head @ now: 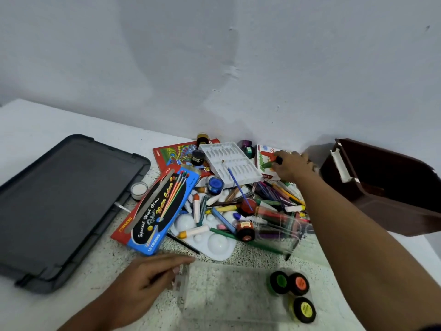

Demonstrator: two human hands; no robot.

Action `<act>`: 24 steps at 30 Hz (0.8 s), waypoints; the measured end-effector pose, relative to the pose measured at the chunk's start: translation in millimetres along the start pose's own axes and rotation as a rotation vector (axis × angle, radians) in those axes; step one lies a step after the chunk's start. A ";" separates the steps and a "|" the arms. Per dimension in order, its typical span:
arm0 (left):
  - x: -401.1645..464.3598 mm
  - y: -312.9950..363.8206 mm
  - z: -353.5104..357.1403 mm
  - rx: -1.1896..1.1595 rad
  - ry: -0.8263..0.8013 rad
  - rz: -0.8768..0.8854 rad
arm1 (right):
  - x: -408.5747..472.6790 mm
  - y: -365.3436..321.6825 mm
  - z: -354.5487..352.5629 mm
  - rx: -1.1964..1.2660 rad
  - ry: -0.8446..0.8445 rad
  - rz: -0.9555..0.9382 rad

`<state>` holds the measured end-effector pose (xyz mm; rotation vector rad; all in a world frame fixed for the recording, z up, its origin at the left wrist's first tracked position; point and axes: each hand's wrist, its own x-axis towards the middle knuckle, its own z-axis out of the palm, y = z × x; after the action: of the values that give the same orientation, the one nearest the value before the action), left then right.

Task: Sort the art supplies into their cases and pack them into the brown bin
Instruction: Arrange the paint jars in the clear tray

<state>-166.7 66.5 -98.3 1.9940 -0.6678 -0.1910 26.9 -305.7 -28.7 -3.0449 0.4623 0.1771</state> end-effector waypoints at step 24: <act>-13.5 18.8 20.4 0.201 -0.039 0.014 | -175.5 26.7 -34.8 0.444 0.140 -0.462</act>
<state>-193.2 51.2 -94.5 2.1815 -0.7508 -0.1601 -143.8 -282.5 26.2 -2.6372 -0.1841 -0.1430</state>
